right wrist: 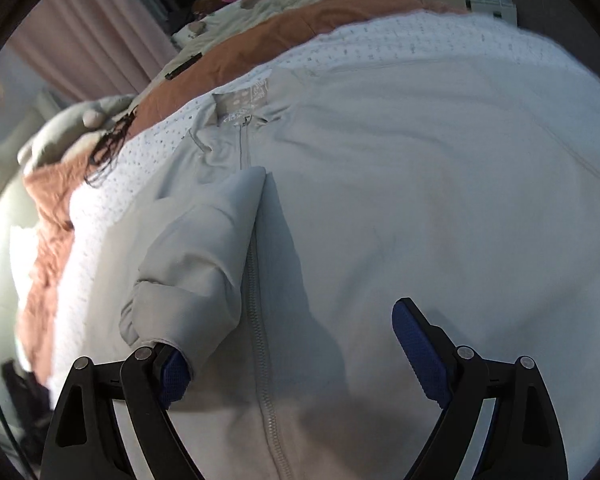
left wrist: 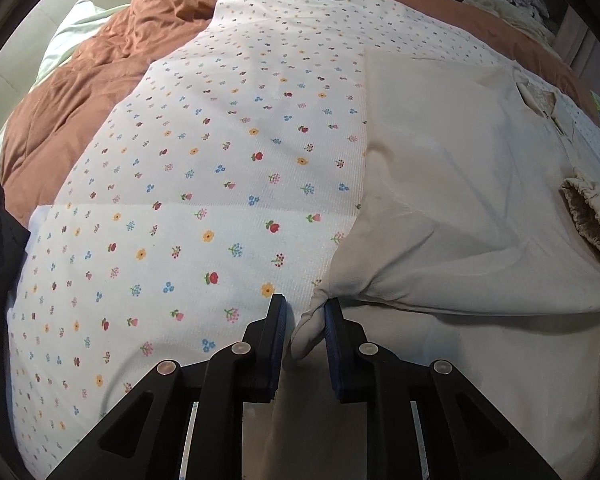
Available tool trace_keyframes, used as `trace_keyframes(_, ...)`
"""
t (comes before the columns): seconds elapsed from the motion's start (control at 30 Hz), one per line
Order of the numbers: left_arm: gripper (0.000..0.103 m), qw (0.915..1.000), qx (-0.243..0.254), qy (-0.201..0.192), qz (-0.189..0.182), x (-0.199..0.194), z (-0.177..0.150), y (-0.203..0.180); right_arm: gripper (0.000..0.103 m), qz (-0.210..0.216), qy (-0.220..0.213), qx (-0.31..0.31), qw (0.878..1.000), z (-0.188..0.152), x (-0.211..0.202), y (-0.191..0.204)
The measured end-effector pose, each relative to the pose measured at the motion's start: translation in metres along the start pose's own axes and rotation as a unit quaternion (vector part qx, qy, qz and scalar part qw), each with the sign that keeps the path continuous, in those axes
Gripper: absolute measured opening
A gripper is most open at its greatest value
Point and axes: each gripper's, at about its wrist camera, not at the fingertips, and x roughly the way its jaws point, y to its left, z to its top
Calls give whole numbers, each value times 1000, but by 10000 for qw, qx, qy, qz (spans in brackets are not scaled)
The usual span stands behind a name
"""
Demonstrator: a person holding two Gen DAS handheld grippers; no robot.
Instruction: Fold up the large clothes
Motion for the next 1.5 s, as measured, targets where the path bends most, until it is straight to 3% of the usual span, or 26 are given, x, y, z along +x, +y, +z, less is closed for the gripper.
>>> trace_keyframes(0.2,20,9999,-121,22,-104,1,2,4,73,1043,160,761,9915,-1,6,-12)
trace_keyframes(0.33,20,9997,-189,44,-130,2,2,6,59,1944,395,1653,9661,-6,18,-31)
trace_keyframes(0.6,20,9996,-239,53,-146,2,3,6,58,2410,147,2517,9372,-3,19,-55)
trace_keyframes(0.7,20,9996,-247,47,-125,3,4,8,58,2114,5,2609,9419,-4,15,-62)
trace_keyframes(0.83,20,9995,-299,40,-108,3,4,10,53,1841,-406,2969,9361,-5,0,-85)
trace_keyframes(0.9,20,9994,-330,45,-119,4,4,11,53,1559,-539,2944,9413,-1,-7,-91)
trace_keyframes(1.1,20,9997,-233,23,-44,3,3,7,53,1140,-487,2872,9498,-1,-13,-87)
trace_keyframes(1.33,20,9996,-276,11,-93,3,4,8,56,514,-1113,3052,9444,-20,-49,-88)
trace_keyframes(1.4,20,9996,-268,-5,-99,3,4,8,69,687,-922,2968,9480,-23,-43,-76)
trace_keyframes(1.5,20,9995,-286,-49,-137,1,2,9,71,820,-392,2868,9537,-24,-18,-69)
